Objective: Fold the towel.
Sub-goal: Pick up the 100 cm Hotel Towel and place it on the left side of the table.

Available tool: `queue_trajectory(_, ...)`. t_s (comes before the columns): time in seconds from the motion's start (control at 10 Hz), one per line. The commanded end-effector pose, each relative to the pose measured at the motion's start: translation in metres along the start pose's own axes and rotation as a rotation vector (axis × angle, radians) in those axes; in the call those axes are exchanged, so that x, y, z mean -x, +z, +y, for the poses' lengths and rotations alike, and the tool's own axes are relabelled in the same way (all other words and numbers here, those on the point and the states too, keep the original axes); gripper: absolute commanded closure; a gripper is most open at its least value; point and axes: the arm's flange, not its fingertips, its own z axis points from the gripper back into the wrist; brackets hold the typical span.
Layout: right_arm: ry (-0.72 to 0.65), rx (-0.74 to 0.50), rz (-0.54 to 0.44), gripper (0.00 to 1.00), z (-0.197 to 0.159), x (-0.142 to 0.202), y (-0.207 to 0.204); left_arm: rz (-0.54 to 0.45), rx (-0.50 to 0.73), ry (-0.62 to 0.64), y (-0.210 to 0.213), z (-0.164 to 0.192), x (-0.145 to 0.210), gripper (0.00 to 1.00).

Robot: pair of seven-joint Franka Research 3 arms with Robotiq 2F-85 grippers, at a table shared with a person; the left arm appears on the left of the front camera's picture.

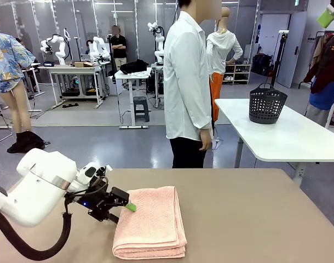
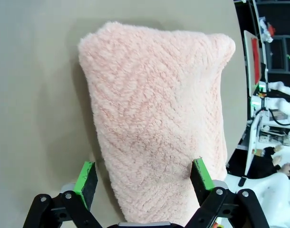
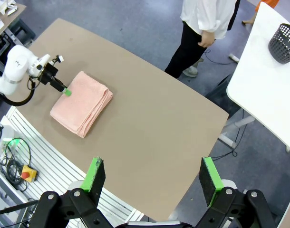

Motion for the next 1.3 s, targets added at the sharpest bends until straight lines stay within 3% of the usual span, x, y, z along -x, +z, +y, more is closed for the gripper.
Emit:
queue_trajectory(0.0, -0.003, 0.003, 0.013, 0.0, 0.0, 0.001, 0.001, 0.025, 0.097, -0.018, -0.009, 0.005, -0.002, 0.0)
queue_trajectory(0.1, -0.003, 0.003, 0.013, 0.0, 0.0, 0.001, 0.001, 0.022, 0.114, -0.007, -0.008, 0.007, -0.004, 0.0)
queue_trajectory(0.2, -0.003, 0.003, 0.013, 0.0, 0.0, 0.001, 0.001, 0.019, 0.136, 0.0, -0.008, 0.01, -0.006, 0.21)
queue_trajectory(0.3, -0.003, 0.003, 0.013, 0.0, 0.0, 0.001, 0.001, 0.024, 0.179, 0.02, -0.011, 0.016, -0.009, 0.25)
queue_trajectory(0.4, -0.003, 0.003, 0.013, 0.0, 0.0, 0.001, 0.001, 0.006, 0.205, 0.016, -0.014, 0.02, -0.012, 0.62)
queue_trajectory(0.5, -0.003, 0.003, 0.013, 0.0, 0.0, 0.001, 0.001, -0.024, 0.191, -0.015, -0.02, 0.024, -0.013, 0.84)
queue_trajectory(0.6, -0.003, 0.003, 0.013, 0.0, 0.0, 0.001, 0.001, -0.008, 0.202, -0.005, -0.025, 0.026, -0.014, 1.0)
queue_trajectory(1.2, -0.003, 0.003, 0.013, 0.0, 0.0, 0.001, 0.001, -0.014, 0.262, -0.019, -0.001, 0.042, -0.014, 1.0)
